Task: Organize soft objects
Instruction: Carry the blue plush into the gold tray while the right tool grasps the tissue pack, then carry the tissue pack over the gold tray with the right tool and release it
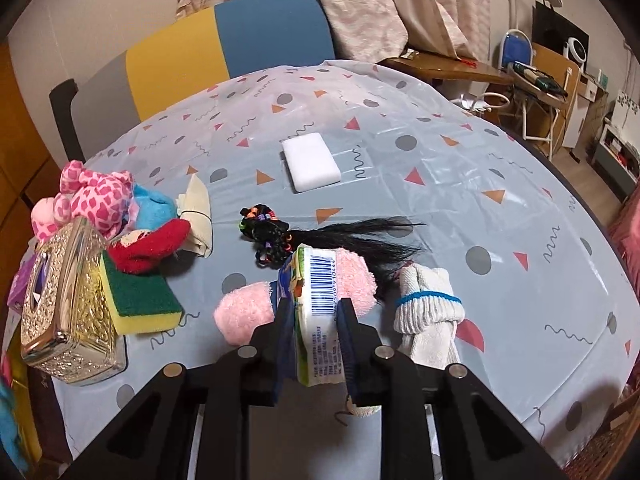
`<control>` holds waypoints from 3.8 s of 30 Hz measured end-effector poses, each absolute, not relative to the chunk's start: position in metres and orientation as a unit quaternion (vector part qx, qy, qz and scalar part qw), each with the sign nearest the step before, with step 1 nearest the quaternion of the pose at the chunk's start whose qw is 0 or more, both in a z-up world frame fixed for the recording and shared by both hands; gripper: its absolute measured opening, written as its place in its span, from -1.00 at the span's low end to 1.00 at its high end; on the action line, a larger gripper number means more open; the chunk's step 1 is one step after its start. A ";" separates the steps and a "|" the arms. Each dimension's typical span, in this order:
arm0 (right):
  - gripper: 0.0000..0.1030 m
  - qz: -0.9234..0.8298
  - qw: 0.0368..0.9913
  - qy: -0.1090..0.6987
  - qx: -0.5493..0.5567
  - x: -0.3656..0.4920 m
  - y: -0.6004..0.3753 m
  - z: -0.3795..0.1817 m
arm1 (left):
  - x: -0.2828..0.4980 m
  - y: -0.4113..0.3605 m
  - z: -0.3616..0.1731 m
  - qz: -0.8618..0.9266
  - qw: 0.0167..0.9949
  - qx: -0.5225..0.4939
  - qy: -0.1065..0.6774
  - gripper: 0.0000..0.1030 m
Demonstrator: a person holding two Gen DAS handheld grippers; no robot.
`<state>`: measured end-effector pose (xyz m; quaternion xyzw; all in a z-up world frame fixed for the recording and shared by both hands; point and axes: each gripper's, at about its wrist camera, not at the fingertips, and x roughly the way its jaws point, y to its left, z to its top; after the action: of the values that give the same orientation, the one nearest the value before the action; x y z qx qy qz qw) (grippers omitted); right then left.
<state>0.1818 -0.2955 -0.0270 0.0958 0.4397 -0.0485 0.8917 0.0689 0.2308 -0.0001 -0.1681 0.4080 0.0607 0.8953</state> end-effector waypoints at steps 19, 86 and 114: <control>-0.59 -0.057 0.891 0.444 0.080 0.185 -0.294 -0.031 | 0.073 0.221 0.003 0.113 0.908 -0.146 0.377 0.70; -0.55 0.345 0.827 0.442 0.041 0.112 -0.082 0.031 | -0.055 0.252 0.006 0.215 0.894 -0.169 0.355 0.90; -0.10 0.412 0.786 0.452 -0.084 0.059 0.054 -0.005 | -0.060 0.236 0.016 0.223 0.905 -0.108 0.344 0.99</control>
<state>0.0594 0.0540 -0.0054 -0.0836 0.4525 0.4122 0.7864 -0.0595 0.2356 0.0164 -0.1080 0.3442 0.2234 0.9055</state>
